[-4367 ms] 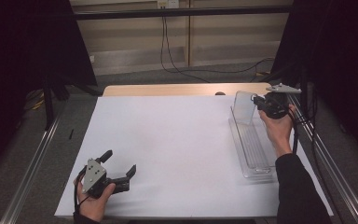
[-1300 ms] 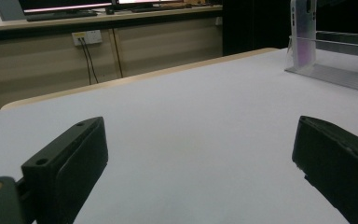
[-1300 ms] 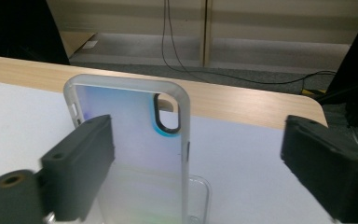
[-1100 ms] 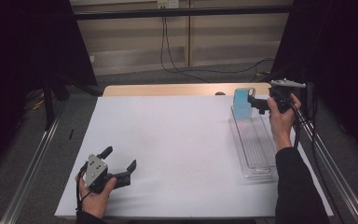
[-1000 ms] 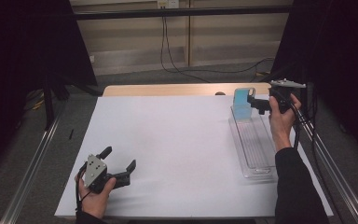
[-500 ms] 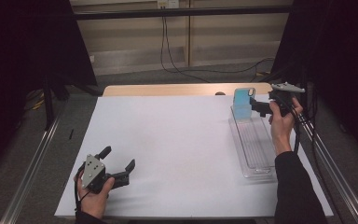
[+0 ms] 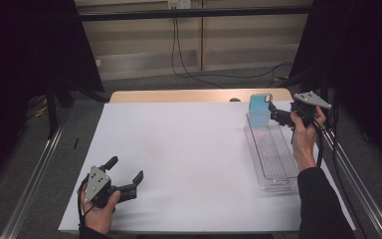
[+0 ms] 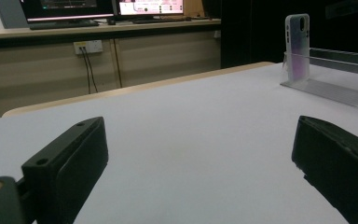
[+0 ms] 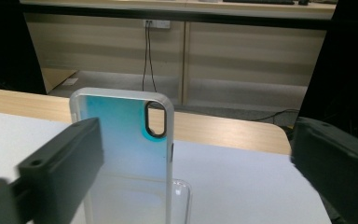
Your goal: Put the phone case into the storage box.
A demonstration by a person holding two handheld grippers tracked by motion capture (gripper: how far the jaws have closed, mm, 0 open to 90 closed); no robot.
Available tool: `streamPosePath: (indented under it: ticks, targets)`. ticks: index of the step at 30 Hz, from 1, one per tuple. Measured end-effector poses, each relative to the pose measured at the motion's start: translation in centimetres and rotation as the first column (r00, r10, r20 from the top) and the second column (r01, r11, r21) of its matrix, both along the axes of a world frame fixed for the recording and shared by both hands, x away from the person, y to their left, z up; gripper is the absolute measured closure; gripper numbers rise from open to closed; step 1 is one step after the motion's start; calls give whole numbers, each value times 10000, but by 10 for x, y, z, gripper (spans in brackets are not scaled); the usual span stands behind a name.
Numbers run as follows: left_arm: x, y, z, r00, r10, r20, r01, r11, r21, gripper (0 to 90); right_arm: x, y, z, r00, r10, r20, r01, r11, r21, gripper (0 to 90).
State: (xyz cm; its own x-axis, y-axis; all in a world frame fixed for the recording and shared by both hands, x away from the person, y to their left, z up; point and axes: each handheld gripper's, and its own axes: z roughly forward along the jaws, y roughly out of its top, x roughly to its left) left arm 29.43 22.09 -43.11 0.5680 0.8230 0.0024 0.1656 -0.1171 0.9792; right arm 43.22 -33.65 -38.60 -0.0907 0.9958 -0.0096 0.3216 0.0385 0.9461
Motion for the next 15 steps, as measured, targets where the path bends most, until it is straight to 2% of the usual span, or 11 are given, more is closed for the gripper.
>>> streamPosePath:
  ticks: [3,6,8,13,15]
  targets:
    - [0,0,0,10000,-34,-7,34,10000,-26,35,-6,0,3,9996,277,19,-277,9996,82,0]
    - [0,1,0,10000,-87,1,87,10000,-23,35,-12,0,4,9942,1041,269,-1044,9945,78,0]
    - [0,2,0,10000,-47,-16,47,9999,-89,35,-15,1,5,9955,855,411,-847,9962,-213,0]
    - [0,3,1,10000,-30,14,30,10000,-75,34,-26,-1,6,9931,1005,608,-1007,9949,3,0]
    - [0,3,1,10000,-45,-23,45,10000,-84,35,-30,-1,6,9925,1036,648,-1035,9946,-51,0]
